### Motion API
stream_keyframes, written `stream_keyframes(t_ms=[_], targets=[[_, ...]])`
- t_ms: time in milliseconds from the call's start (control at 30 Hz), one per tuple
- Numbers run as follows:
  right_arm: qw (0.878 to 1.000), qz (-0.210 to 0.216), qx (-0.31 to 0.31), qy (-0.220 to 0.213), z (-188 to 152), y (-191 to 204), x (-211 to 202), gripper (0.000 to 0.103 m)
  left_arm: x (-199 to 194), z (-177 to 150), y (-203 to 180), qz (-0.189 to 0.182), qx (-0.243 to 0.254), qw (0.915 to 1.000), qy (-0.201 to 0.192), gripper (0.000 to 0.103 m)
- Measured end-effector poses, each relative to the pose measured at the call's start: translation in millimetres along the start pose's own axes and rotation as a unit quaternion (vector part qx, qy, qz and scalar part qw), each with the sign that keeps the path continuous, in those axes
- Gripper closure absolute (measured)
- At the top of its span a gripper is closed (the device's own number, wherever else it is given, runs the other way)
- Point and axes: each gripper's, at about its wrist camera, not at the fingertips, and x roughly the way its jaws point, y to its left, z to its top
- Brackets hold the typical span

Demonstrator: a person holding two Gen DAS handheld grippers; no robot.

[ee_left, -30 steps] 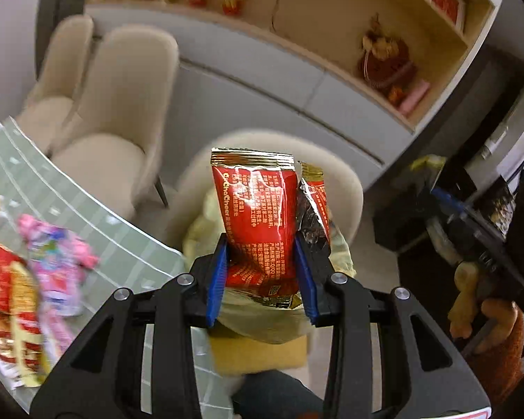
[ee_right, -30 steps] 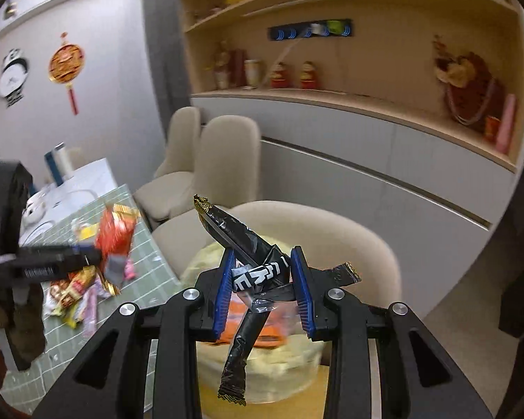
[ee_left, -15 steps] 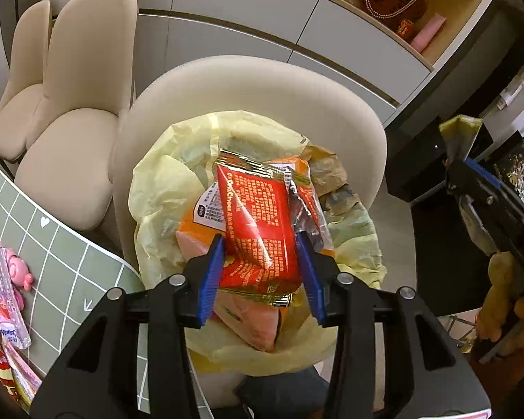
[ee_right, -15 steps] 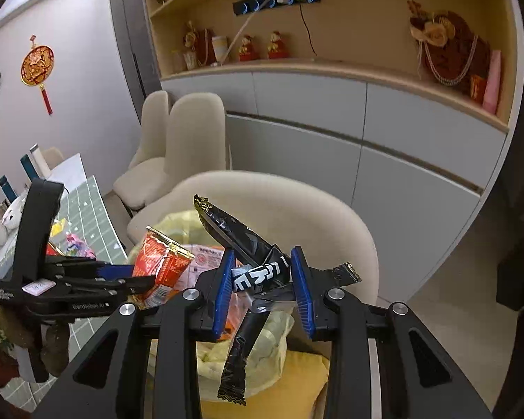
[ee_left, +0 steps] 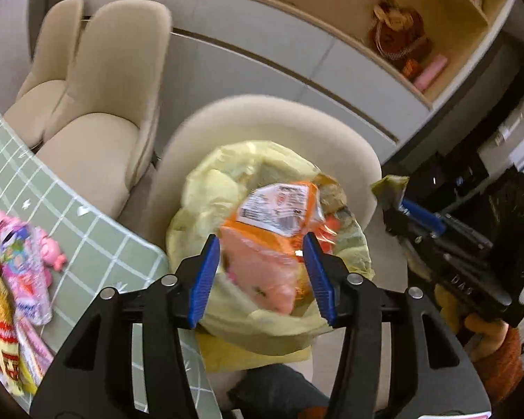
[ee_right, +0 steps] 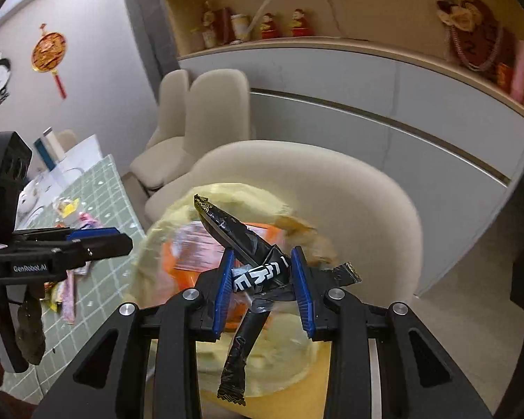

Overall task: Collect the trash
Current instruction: 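Carry both wrappers to the yellow trash bag and open both tools to drop them, then grasp the gold wafer stick with left tool while right tool grasps the pink candy stick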

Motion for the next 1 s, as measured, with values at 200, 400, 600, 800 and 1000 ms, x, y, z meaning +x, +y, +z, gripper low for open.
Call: stream_keyframes(t_ms=[200,400,600,800,1000], targets=[[0.994,0.078,-0.036,0.068,8,43,65,0.071,-30,-29,40,0.018,-0.064,0.9977,-0.011,0.056],[0.980,0.041,-0.077,0.179,-13,53,139,0.072,-63,-62,75,0.050,-0.104,0.9931,-0.020,0.056],[0.979,0.025,-0.060,0.195,-15,45,139,0.071,-81,-87,104,0.068,-0.151,0.9859,-0.028,0.056],[0.988,0.034,-0.042,0.142,-11,51,107,0.053,-102,-109,120,0.076,-0.160,0.9834,-0.039,0.056],[0.998,0.027,-0.029,0.048,-12,65,50,0.053,-130,-140,152,0.113,-0.185,0.9734,-0.075,0.056]])
